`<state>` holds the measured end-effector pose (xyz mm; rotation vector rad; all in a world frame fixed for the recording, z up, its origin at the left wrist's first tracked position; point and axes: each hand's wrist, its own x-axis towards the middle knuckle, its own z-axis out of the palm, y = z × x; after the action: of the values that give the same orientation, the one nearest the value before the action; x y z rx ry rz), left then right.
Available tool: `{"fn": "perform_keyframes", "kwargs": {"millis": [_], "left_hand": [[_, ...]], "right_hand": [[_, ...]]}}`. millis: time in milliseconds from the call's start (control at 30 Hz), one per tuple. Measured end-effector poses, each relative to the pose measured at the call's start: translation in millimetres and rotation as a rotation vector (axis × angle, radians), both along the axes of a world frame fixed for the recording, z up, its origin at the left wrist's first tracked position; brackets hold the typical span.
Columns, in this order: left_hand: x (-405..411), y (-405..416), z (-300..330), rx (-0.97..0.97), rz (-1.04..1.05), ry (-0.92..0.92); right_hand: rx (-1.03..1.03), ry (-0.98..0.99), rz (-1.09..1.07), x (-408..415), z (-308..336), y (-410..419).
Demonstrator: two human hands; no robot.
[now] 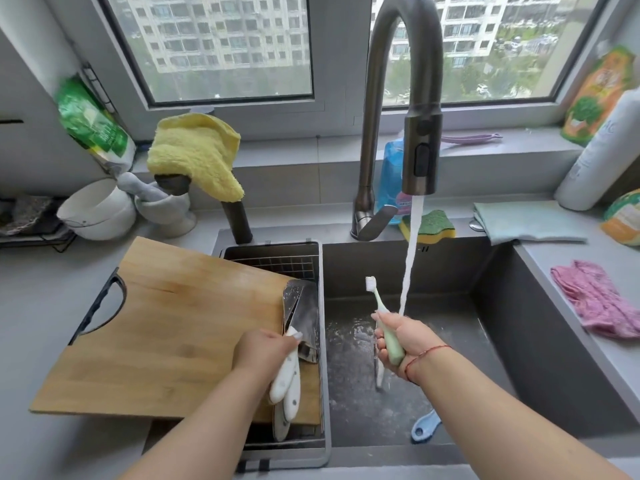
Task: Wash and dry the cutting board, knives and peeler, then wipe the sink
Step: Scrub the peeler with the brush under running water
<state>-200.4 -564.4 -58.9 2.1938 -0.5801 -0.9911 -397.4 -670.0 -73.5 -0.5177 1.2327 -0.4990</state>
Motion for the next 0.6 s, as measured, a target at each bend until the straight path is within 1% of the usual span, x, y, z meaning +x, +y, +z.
{"fn": "perform_keyframes", "kwargs": {"millis": [67,133,200,267,333,400,467,533,600], "left_hand": [[-2.3,-4.8,1.7,0.046,-0.067,-0.076],[-7.3,-12.0,8.2,0.073,-0.114,-0.198],[-16.5,-21.7,17.9,-0.003,-0.116,-0.319],[-31.5,-32.9,25.3,-0.112,-0.137,-0.334],[-48.5,-45.3,24.6,-0.144,-0.222,-0.258],[-64.8,-57.7,15.5,-0.119,-0.276,-0.127],[-78.5,-69.1,1.5,-0.064,-0.303,-0.035],[-91.1,-78.7,-11.6,0.005,-0.314,0.030],[-103.8,-92.2,-26.3,0.051,-0.272,0.131]], "right_hand": [[0.004,0.007,0.003,-3.0,0.1,-1.0],[0.000,0.010,-0.004,-6.5,1.3,-2.0],[-0.004,0.001,-0.015,-9.3,2.7,-4.0],[0.004,0.002,-0.018,-12.7,1.8,-6.7],[0.014,-0.007,-0.026,-16.3,-2.1,-9.9],[0.026,0.013,-0.038,-22.7,-6.5,-12.6],[0.045,0.036,-0.045,-30.2,-11.0,-15.7],[0.062,0.041,-0.052,-36.6,-16.9,-20.0],[0.079,0.047,-0.067,-42.0,-24.8,-25.1]]}}
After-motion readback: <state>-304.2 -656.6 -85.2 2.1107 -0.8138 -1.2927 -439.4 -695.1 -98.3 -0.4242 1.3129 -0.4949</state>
